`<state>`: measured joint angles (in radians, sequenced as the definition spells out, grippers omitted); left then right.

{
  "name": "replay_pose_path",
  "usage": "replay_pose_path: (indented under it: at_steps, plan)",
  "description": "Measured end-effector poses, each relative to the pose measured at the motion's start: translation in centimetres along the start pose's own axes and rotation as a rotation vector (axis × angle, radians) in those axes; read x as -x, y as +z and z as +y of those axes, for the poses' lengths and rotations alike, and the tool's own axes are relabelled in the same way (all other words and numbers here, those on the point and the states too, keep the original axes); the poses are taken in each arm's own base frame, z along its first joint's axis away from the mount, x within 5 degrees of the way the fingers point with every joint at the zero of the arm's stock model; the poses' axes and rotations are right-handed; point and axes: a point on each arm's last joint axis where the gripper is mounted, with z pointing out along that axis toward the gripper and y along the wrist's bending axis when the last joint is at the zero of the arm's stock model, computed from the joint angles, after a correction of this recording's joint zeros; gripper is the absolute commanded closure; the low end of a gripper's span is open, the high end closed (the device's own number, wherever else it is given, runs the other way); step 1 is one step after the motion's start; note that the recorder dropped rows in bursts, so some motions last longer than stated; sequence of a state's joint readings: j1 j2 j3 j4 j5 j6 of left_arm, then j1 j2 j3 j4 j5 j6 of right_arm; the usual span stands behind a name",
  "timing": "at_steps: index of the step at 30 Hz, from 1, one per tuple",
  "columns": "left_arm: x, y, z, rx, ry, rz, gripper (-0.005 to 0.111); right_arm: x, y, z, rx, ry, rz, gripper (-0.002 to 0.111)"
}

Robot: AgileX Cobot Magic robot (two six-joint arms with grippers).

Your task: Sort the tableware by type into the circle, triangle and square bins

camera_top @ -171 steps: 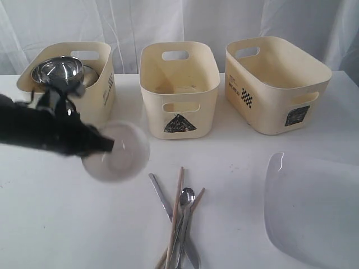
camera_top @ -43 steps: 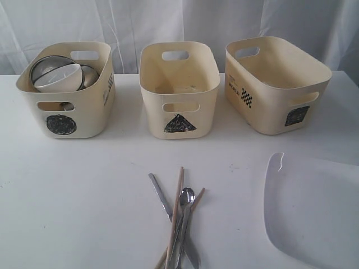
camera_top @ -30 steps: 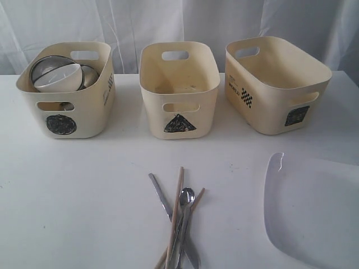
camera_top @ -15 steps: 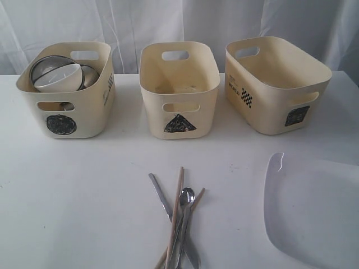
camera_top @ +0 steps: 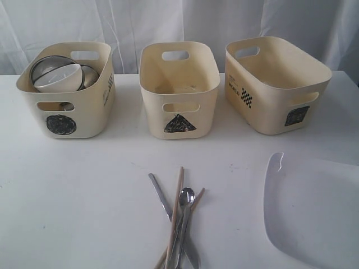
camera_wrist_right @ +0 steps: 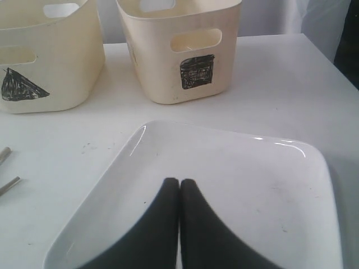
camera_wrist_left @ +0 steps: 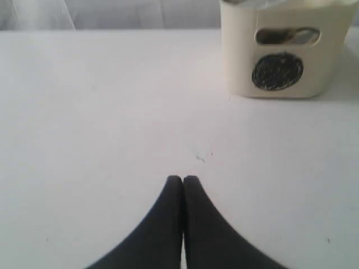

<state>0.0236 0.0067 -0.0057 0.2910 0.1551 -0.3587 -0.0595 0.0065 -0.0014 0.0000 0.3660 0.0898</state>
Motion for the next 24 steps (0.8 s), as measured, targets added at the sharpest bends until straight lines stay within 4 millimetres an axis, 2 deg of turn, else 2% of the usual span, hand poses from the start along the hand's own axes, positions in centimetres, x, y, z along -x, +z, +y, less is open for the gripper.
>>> replay_pose_path:
  at_steps: [16, 24]
  plan:
    - [-0.1, 0.0, 0.1, 0.008, 0.036, 0.001, 0.107, 0.0, 0.0, 0.0, 0.0, -0.001, 0.0, 0.108]
    - [-0.1, 0.0, -1.0, -0.111, 0.33, -0.018, 0.107, 0.0, 0.0, 0.0, 0.0, -0.001, 0.0, 0.108]
